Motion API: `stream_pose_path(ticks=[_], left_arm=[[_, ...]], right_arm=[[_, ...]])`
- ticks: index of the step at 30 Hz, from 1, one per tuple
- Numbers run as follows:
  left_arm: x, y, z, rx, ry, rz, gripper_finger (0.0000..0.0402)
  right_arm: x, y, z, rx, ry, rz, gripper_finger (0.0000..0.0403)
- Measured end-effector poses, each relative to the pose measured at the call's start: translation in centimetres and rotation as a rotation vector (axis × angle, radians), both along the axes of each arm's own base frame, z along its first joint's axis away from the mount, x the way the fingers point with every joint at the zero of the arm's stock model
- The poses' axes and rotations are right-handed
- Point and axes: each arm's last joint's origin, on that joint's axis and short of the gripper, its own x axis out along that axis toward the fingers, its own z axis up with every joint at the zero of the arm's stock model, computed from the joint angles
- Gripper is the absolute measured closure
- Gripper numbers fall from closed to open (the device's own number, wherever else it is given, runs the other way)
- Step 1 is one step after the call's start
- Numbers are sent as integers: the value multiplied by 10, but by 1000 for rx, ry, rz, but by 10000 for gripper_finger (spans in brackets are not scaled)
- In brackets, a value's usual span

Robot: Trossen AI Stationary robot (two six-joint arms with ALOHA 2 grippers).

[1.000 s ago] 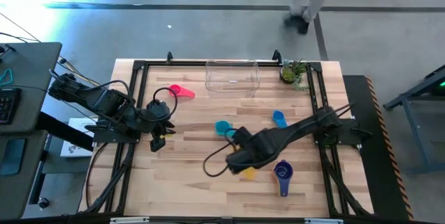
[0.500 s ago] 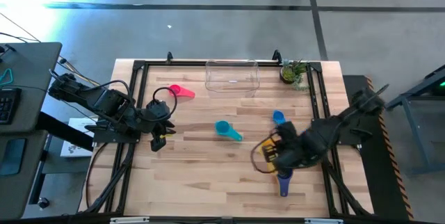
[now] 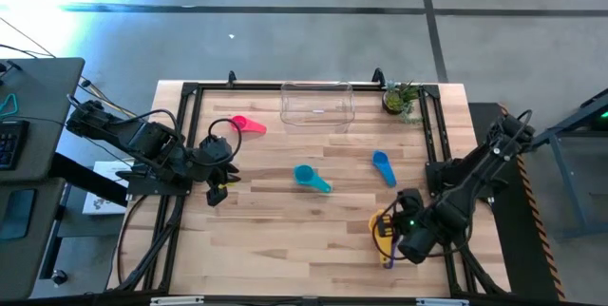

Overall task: Nest measuring cups in basket
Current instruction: Stack the yellow measuring cup on top of the dark blue measuring cup

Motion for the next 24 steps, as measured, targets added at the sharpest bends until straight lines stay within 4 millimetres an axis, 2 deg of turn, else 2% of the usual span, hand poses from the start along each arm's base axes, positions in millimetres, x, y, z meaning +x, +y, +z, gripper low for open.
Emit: stream_pose_path(ticks=[12, 19, 24], left_arm=[[0, 0, 0, -32, -3, 40, 296], [0, 0, 0, -52, -6, 63, 296], [0, 0, 0, -64, -13, 84, 296]], right_arm=[[-8, -3, -2, -61, 55, 17, 403], [-11, 5, -27, -16, 12, 43, 403], [-13, 3, -36, -14, 38, 46, 403]])
